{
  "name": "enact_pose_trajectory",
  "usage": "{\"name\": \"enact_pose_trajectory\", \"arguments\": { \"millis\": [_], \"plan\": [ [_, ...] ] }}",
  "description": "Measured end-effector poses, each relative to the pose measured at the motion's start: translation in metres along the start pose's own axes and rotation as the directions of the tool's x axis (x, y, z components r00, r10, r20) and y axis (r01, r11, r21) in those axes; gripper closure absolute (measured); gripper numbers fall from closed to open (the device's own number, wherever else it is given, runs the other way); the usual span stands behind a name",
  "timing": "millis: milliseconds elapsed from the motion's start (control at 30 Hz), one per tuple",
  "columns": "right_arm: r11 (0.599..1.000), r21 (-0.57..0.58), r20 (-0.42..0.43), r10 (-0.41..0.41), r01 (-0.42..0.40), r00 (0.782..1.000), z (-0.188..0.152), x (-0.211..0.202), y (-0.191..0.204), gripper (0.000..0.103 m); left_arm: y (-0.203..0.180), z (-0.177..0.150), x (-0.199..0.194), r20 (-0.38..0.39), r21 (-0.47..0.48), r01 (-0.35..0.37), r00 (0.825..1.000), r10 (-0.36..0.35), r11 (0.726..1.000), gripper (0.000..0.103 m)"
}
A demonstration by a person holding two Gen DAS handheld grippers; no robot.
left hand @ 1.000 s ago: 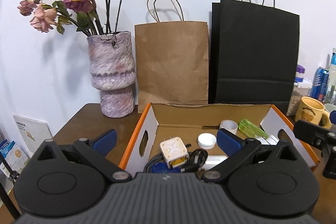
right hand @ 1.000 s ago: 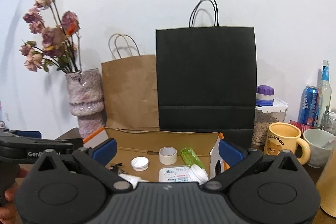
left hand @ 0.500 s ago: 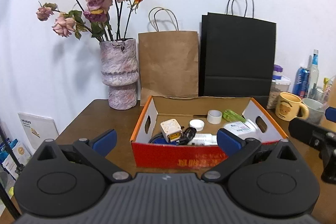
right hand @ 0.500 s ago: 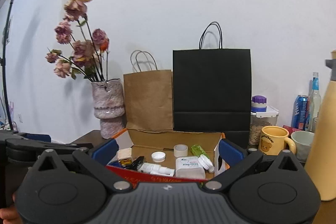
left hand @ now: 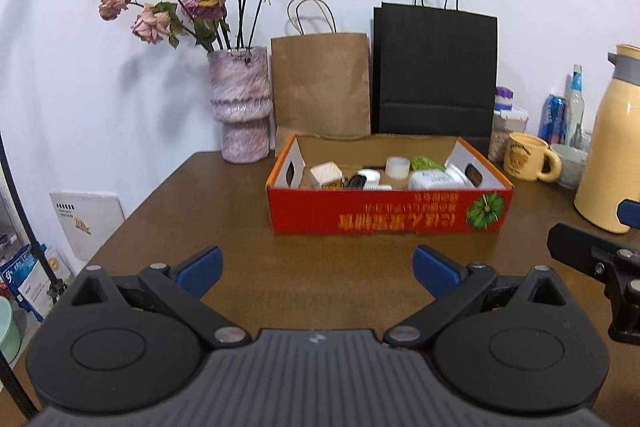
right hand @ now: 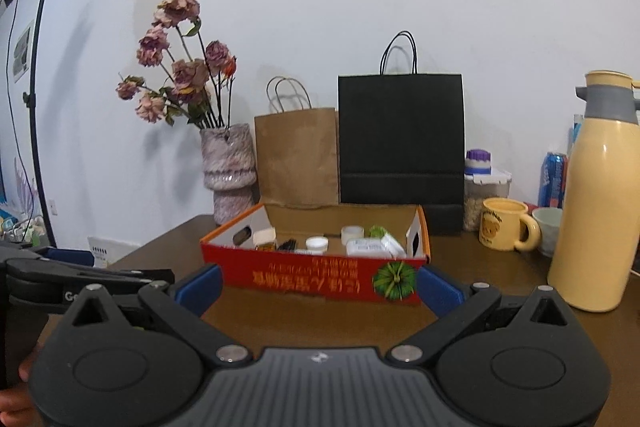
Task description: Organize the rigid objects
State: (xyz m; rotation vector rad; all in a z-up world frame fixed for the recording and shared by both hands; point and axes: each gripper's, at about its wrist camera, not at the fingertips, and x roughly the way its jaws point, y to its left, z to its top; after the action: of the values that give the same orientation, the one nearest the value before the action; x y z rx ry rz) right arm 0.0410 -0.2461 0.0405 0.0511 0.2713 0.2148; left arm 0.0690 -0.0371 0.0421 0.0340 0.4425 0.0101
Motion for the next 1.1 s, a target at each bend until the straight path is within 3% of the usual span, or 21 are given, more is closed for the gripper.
{"name": "enact_pose_trajectory", "arguments": {
  "millis": [1100],
  "plan": [
    [1.000,0.006,-0.038,-0.012,0.012,0.999,-0.010,-0.012,0.000,0.000,0.003,-0.014,-0.013,-0.039,-0.001,0.006,0.999,-0.007,1.000,0.000]
  ]
}}
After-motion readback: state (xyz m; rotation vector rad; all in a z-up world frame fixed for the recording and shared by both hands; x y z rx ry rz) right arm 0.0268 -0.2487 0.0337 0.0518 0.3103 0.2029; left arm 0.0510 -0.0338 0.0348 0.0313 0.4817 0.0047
